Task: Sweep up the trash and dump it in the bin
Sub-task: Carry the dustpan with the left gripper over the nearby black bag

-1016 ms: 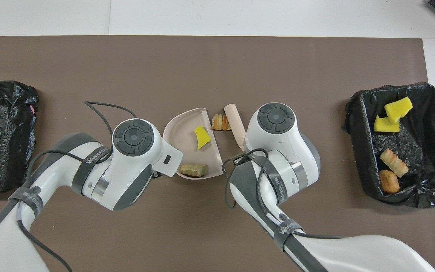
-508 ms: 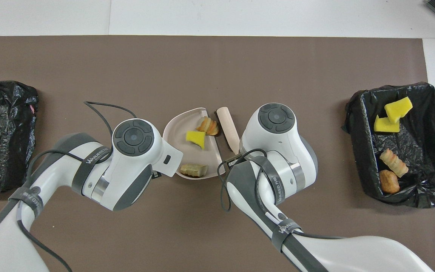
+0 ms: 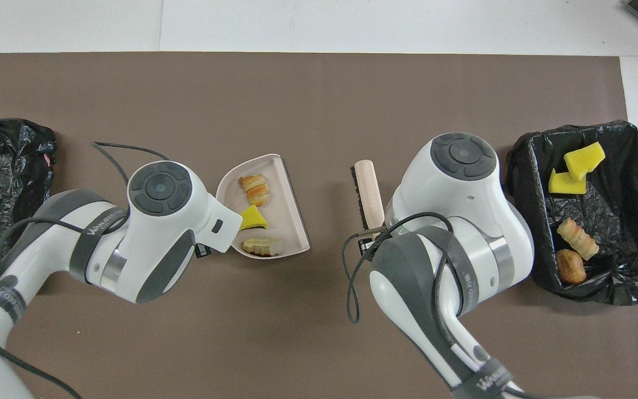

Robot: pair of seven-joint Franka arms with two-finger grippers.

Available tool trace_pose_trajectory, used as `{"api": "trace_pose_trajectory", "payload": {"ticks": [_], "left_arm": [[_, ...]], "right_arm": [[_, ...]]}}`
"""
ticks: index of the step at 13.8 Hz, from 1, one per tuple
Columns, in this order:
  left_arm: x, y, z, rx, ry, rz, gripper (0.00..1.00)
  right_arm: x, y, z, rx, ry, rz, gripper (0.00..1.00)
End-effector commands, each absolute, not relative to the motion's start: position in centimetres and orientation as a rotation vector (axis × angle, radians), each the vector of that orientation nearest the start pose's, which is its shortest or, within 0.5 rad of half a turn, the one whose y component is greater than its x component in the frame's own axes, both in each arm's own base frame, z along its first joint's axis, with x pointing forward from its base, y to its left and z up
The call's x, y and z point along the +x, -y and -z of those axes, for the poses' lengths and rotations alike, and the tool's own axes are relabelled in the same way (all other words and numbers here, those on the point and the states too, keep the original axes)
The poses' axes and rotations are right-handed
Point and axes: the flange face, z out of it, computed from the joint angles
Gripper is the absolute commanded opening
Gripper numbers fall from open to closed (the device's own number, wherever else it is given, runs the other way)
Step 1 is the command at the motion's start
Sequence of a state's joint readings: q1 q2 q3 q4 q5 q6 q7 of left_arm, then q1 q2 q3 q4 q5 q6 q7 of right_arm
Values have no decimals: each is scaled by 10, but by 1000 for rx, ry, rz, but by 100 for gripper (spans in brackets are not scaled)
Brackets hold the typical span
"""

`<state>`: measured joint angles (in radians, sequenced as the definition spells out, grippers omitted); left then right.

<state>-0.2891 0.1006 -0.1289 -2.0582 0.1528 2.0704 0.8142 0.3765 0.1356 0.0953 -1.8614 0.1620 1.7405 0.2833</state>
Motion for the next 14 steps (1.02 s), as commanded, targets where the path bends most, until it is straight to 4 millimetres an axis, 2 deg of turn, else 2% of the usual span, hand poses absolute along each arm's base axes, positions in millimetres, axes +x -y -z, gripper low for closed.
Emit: {"api": "trace_pose_trajectory", "payload": {"ticks": [1, 3, 4, 5, 6, 8, 9, 11, 14], "left_arm": [[517, 164, -423, -2332, -1911, -131, 0], [524, 106, -451, -2281, -1961, -122, 0], [527, 77, -459, -2265, -1983, -112, 0], [532, 39, -467, -2262, -1989, -104, 0], [538, 2, -477, -2292, -1966, -67, 0], [545, -77, -492, -2418, -1827, 2, 0], [546, -112, -494, -2418, -1831, 25, 0], [553, -187, -512, -2392, -1865, 115, 0], [559, -261, -537, -2235, -1966, 123, 0]], "right_arm": [[455, -314, -439, -3134, 82, -462, 0], [442, -331, -441, -3125, 31, -445, 0], [445, -334, -441, -3108, 9, -405, 0], [443, -344, -437, -3086, 1, -395, 0], [429, -368, -427, -3083, 9, -402, 0], [416, -392, -402, -3090, -25, -391, 0], [399, -412, -392, -3090, 9, -383, 0], [386, -428, -378, -3094, -26, -376, 0], [346, -451, -359, -3093, 3, -419, 0]]}}
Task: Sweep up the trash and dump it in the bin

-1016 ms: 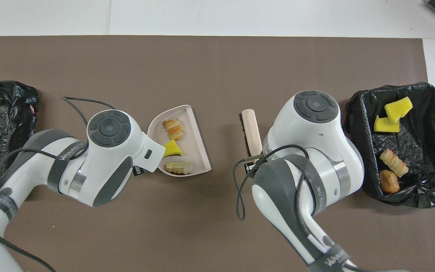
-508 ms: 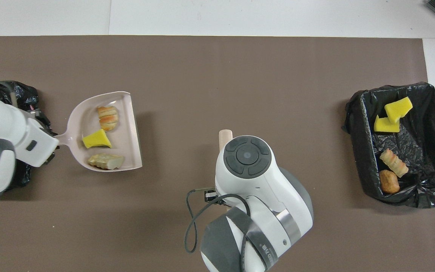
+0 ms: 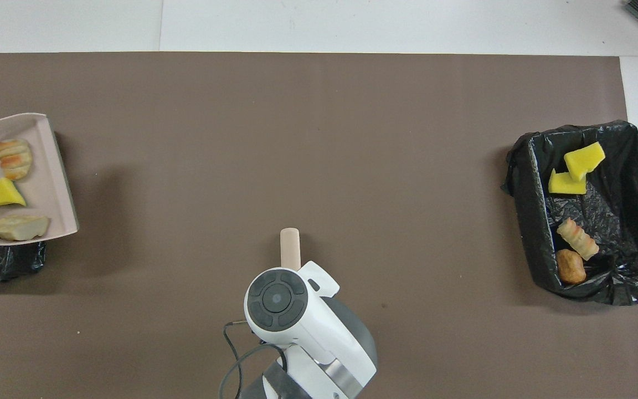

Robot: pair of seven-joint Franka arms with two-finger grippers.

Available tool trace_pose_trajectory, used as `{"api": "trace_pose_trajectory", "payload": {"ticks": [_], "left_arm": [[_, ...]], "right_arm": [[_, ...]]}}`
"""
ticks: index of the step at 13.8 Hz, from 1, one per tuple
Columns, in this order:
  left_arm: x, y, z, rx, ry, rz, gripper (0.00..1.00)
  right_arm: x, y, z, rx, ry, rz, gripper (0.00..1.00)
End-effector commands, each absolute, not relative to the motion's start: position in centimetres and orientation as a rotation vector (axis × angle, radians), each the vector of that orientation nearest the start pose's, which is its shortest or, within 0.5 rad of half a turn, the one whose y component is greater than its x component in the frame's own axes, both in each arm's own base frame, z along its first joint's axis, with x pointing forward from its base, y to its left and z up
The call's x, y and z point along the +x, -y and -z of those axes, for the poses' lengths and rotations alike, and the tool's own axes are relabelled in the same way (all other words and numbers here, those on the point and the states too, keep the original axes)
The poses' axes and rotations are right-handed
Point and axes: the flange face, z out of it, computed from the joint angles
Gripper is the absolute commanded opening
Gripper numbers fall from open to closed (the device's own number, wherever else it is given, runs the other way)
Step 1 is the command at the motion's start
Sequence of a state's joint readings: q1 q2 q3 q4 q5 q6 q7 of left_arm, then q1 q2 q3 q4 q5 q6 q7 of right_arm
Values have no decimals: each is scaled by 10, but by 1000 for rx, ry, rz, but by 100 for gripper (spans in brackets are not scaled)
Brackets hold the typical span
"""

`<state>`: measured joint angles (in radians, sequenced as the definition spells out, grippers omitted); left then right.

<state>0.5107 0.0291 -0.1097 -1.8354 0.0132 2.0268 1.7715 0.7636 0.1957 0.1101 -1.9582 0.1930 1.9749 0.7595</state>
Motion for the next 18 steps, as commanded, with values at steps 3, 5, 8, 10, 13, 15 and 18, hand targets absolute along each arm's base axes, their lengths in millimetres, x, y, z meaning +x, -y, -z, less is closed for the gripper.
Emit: {"api": "trace_pose_trajectory", "payload": {"ticks": [3, 5, 8, 10, 13, 15, 18], "left_arm": [[565, -306, -545, -2042, -1980, -67, 0], [571, -310, -548, -1870, -1950, -213, 0], [577, -315, -538, -1734, -1947, -385, 0], [577, -306, -536, -1724, -1887, -480, 0], [577, -286, -536, -1679, -1794, -620, 0], [579, -268, -546, -1661, -1682, -736, 0], [575, -247, -565, -1657, -1604, -825, 0]], "right_arm": [[329, -455, -343, -3096, 18, -406, 0], [327, -456, -343, -3085, -10, -434, 0], [330, -457, -349, -3098, -22, -456, 100], [338, -458, -364, -3105, -17, -457, 100], [354, -455, -388, -3150, 37, -402, 100], [385, -434, -412, -3147, 29, -381, 100], [437, -388, -455, -3150, 187, -375, 100]]}}
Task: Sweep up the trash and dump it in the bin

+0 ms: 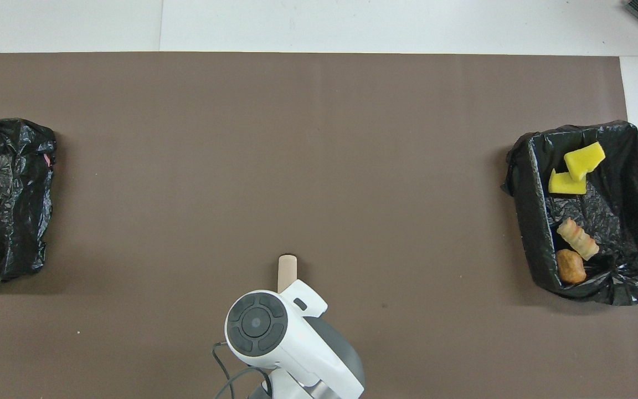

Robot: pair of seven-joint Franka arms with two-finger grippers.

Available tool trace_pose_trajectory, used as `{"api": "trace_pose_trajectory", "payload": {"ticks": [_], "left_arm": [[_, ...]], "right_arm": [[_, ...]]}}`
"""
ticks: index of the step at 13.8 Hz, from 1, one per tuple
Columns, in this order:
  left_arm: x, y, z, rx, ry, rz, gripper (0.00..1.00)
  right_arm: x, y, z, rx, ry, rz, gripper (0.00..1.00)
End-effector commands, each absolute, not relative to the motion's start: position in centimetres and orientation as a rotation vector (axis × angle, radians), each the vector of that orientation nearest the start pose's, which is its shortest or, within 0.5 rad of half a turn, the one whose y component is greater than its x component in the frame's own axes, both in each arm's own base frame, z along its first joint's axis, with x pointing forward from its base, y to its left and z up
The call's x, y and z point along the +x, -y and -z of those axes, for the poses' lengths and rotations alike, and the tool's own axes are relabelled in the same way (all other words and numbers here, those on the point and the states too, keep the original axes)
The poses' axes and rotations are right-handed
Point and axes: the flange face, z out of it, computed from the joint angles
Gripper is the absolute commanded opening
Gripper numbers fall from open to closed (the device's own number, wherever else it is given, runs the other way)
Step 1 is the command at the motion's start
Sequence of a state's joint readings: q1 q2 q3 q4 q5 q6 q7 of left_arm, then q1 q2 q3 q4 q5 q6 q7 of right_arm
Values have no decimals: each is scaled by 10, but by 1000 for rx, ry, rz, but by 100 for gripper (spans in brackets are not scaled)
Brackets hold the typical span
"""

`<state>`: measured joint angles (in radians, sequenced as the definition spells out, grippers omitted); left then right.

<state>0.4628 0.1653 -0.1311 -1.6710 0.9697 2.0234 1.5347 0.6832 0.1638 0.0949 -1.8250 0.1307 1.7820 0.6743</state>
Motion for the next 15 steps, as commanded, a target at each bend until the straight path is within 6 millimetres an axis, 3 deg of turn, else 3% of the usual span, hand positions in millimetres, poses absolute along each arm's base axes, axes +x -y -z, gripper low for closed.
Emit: {"api": "trace_pose_trajectory", "payload": {"ticks": [1, 3, 5, 6, 9, 12, 13, 14, 15], "left_arm": [[572, -242, -579, -1612, -1578, -855, 0], [567, -238, -595, -1613, -1545, -885, 0], [569, -215, -592, -1661, -1486, -895, 0], [565, -214, -593, -1689, -1428, -909, 0], [558, -183, -595, -1596, -1385, -1023, 0], [556, -158, -600, -1598, -1362, -1053, 0], [557, -148, -602, -1599, -1370, -1031, 0], [561, -125, -597, -1631, -1412, -980, 0], [561, -106, -589, -1706, -1424, -915, 0]], "right_arm": [[454, -369, -469, -3148, 226, -349, 100], [479, -334, -490, -3156, 279, -319, 100], [505, -293, -517, -3188, 331, -275, 100], [515, -266, -532, -3185, 359, -244, 100], [544, -177, -553, -3142, 464, -206, 100], [565, -91, -555, -3118, 483, -198, 100], [569, -72, -555, -3117, 466, -184, 100], [571, -52, -555, -3122, 416, -186, 100], [572, -44, -555, -3125, 389, -182, 100]]}}
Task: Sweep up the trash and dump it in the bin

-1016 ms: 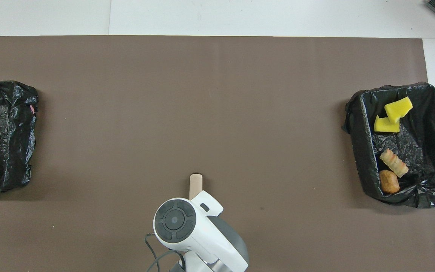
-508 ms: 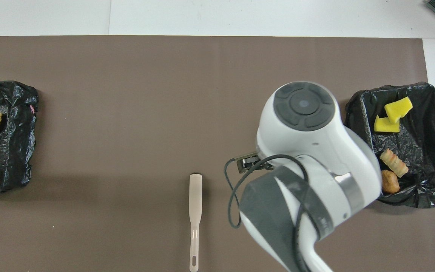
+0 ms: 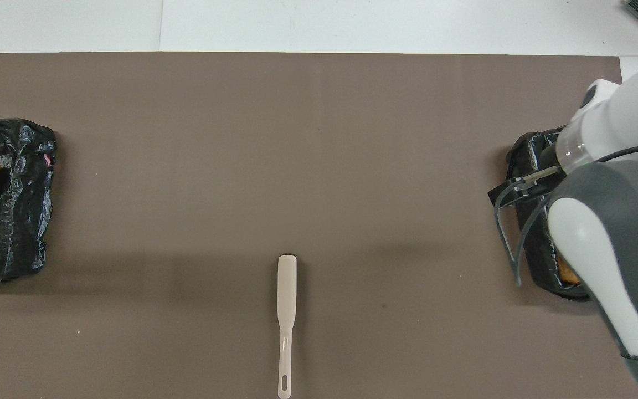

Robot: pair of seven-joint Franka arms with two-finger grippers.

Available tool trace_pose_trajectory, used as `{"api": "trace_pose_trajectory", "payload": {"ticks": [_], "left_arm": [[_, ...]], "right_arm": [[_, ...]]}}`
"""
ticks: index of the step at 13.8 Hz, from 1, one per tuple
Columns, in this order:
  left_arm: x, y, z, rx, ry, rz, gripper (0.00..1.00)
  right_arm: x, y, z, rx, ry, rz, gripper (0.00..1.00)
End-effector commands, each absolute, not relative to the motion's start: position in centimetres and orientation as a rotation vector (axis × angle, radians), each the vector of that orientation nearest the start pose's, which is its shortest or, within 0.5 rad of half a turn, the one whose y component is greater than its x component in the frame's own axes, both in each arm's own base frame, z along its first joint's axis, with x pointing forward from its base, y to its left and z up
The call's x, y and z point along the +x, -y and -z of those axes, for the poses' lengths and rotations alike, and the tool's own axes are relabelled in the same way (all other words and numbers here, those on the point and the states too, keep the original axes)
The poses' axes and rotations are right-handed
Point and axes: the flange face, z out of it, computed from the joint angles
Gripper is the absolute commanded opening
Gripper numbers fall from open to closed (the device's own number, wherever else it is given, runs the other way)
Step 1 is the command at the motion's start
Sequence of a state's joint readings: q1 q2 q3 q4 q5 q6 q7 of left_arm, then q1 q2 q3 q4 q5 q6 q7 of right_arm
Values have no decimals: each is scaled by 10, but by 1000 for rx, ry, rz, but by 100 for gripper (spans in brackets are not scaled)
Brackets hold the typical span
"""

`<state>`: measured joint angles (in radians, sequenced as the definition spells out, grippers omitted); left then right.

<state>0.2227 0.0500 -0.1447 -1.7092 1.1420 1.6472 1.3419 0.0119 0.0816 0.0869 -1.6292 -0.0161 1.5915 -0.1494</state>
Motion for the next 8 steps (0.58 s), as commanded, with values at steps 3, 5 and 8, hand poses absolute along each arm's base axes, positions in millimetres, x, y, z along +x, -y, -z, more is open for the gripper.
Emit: {"api": "trace_pose_trajectory", "payload": {"ticks": [3, 5, 8], "left_arm": [[558, -48, -567, -2010, -1376, -698, 0], [552, -14, -557, -2156, -1303, -645, 0], [545, 62, -536, -2403, -1153, -490, 0]], "right_arm": [[583, -25, -561, -3151, 319, -58, 100], [586, -8, -565, -3168, 264, -6, 100], [578, 0, -583, -3166, -4, 46, 100]]}}
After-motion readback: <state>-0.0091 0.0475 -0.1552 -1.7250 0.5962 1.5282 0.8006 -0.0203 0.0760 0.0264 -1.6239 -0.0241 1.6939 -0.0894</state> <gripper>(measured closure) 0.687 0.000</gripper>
